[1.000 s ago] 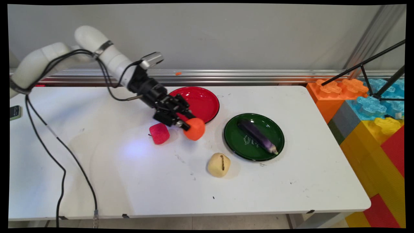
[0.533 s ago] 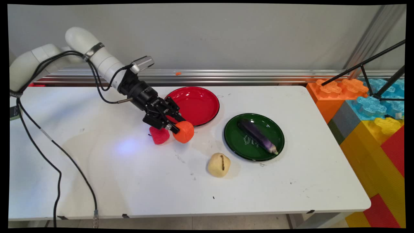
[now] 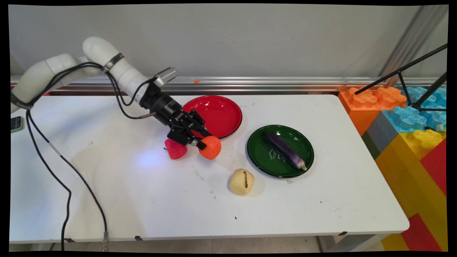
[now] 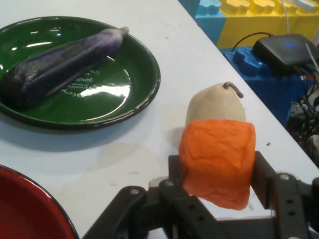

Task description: Place the picked object on the table

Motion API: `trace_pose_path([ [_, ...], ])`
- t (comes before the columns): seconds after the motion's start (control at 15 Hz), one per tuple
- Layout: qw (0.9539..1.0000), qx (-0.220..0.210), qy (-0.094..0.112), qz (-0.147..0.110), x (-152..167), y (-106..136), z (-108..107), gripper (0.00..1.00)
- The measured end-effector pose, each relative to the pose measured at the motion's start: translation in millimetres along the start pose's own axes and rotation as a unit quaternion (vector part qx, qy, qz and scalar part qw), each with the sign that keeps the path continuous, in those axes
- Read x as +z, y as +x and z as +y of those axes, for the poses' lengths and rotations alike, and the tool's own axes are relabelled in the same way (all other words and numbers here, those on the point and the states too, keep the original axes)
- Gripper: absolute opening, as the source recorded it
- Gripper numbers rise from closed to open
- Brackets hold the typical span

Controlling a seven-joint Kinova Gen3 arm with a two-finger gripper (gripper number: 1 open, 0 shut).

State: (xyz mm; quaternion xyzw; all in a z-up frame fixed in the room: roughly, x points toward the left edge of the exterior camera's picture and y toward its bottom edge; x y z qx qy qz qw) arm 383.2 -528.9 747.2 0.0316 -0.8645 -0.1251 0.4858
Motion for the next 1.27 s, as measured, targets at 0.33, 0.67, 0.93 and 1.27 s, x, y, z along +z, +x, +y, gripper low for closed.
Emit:
trace_pose_path([
  [0.33,1.0,0.004,0.0,-0.004,15.7,-8.2,-7.3,0.0],
  [0.67,0.9999,0.006,-0.001,-0.008,25.8,-16.2,-11.7,0.0],
  [0.93,0.9999,0.007,0.001,-0.011,31.2,-20.6,-15.5,0.0],
  [1.27,0.9999,0.006,0.003,-0.012,32.6,-23.8,-19.3,1.0],
])
